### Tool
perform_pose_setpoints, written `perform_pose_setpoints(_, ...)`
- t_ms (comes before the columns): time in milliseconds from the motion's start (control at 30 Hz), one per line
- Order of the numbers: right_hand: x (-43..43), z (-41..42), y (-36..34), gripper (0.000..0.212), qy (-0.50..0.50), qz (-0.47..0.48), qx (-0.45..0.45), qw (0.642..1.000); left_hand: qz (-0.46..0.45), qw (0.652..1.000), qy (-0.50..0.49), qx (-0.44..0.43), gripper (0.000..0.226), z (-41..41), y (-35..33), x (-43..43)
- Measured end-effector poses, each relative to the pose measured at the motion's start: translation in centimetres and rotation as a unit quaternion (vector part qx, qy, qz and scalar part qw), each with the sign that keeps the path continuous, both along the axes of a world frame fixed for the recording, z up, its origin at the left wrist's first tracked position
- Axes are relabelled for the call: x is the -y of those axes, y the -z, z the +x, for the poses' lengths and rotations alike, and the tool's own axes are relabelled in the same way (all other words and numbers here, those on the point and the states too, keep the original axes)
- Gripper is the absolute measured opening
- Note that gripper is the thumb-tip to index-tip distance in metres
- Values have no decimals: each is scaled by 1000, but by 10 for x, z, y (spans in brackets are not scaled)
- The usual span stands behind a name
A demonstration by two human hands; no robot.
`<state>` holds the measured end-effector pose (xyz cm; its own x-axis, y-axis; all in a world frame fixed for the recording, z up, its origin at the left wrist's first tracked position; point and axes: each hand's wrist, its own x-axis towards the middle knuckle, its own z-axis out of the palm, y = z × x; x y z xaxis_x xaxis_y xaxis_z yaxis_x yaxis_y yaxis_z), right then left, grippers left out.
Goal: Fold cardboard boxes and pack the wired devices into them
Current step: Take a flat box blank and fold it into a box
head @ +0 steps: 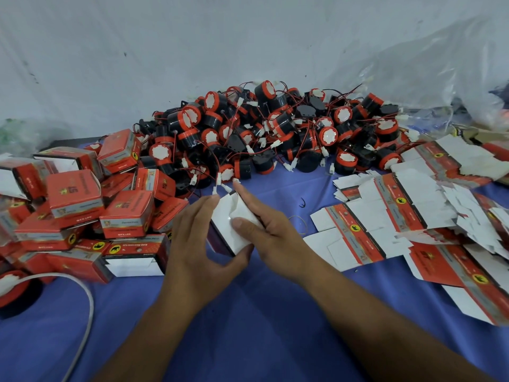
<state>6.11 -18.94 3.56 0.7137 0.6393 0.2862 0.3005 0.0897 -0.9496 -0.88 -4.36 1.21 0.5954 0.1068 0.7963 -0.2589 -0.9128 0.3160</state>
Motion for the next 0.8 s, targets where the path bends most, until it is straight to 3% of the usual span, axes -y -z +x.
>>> perform_pose_setpoints(200,0,-2,1,55,9,-7,11,1000,8,1000,17,7,79,-1,-1,-1)
perform_pose_setpoints(433,1,-1,0,60,22,-106,154,982,20,999,30,-34,78,0,0,2)
perform_pose_setpoints(567,8,4,-3,64,-1,-115,139,984,15,999,32,-36,80,0,1,1)
perform_pose_setpoints(733,6,7,-1,65,24,-159,254,954,40,999,24,-11,77,1,2,-2)
perform_pose_setpoints(800,5,6,1,65,20,-171,256,951,42,999,22,-12,78,2,3,-3)
